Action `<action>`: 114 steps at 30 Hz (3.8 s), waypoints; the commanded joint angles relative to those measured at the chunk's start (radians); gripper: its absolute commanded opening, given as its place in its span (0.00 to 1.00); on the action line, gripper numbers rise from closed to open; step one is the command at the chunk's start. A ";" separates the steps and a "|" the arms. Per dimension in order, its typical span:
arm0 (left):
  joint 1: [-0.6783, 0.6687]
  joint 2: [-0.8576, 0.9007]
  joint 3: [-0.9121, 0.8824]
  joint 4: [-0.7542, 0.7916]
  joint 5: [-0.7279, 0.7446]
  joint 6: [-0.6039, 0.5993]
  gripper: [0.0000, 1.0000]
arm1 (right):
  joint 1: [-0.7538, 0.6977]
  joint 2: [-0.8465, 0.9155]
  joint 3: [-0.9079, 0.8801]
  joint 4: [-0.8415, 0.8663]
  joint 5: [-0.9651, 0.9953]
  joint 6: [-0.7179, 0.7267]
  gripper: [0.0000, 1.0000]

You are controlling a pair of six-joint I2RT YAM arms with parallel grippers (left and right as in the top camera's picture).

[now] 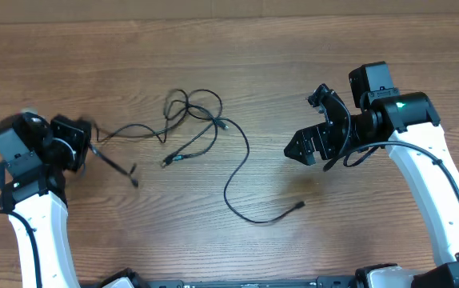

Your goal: Untangle cables

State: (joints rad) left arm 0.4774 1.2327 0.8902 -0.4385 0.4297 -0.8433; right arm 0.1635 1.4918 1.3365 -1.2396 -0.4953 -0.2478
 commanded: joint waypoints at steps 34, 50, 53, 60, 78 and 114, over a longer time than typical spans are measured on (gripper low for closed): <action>-0.441 -0.032 0.038 1.215 0.782 -0.477 0.04 | -0.007 -0.002 0.005 0.349 -0.252 0.382 1.00; -0.465 -0.032 0.305 1.406 0.653 -0.706 0.04 | 0.012 0.001 0.005 0.363 -0.245 0.146 1.00; -0.480 -0.032 0.321 1.379 0.604 -0.709 0.04 | 0.040 0.008 0.005 0.362 -0.246 0.177 1.00; -0.540 -0.032 0.325 1.304 0.475 -0.713 0.04 | 0.145 0.032 0.005 0.379 -0.138 0.257 1.00; -0.680 -0.031 0.386 1.254 0.373 -0.700 0.04 | 0.239 0.179 0.005 0.513 -0.136 0.331 1.00; -0.419 -0.031 0.674 1.063 0.356 -0.664 0.04 | 0.084 0.351 0.005 0.267 0.286 0.410 1.00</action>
State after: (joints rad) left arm -0.0193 1.2152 1.5108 0.6605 0.7769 -1.5127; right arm 0.2905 1.8378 1.3354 -0.9630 -0.1730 0.2481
